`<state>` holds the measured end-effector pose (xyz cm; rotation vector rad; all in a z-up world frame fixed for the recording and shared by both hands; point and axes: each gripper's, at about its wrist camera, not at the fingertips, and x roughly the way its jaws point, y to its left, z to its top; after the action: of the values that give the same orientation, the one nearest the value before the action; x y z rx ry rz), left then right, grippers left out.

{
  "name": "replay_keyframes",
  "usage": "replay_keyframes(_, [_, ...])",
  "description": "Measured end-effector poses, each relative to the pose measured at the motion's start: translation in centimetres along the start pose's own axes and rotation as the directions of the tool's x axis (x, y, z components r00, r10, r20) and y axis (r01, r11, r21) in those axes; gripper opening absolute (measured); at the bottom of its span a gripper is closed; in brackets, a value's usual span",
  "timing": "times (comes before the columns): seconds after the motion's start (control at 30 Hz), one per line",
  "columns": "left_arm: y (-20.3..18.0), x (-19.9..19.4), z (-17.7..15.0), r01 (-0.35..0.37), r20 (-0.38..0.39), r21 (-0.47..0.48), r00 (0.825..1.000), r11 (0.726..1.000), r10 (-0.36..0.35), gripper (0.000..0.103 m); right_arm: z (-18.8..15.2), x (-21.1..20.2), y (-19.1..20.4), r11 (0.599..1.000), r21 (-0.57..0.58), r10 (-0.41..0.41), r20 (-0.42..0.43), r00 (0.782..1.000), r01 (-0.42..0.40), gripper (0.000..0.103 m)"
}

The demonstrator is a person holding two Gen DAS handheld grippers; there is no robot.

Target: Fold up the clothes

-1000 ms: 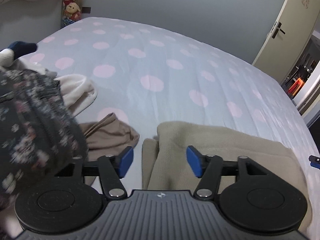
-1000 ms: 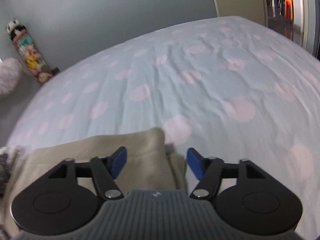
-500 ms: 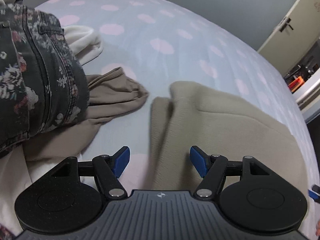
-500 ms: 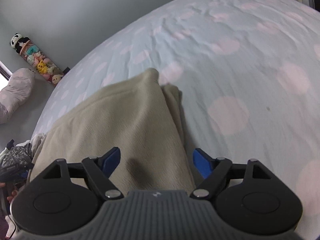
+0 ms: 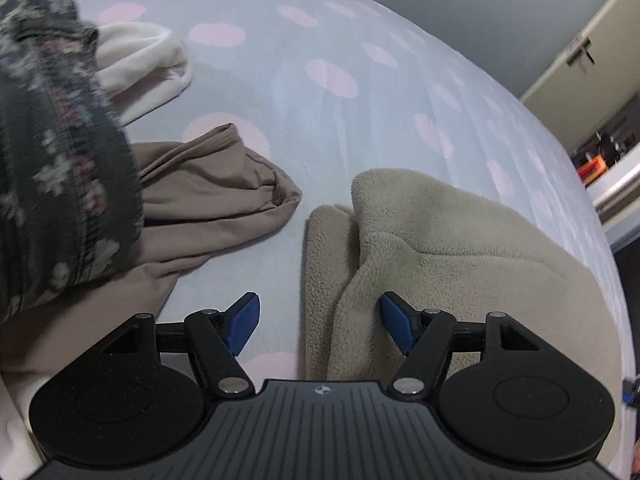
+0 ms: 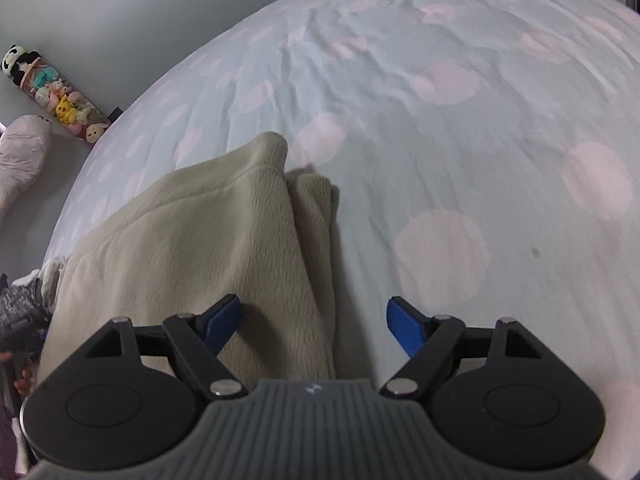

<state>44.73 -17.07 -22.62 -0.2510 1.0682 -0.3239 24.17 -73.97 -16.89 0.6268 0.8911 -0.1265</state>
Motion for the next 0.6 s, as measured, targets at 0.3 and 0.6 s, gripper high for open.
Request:
replay_keyframes(0.3, [-0.6,1.4,-0.1,-0.031,-0.035,0.054,0.999,0.998,0.033,0.078,4.1,3.5,0.5,0.999,-0.023,0.034,-0.072,0.997,-0.036,0.086])
replay_keyframes(0.6, [-0.4,1.6,-0.2,-0.017,-0.049,0.048,0.999,0.999,0.019,0.081,5.4,7.1,-0.4,0.998,-0.009,0.057,-0.135,0.989,-0.059,0.1])
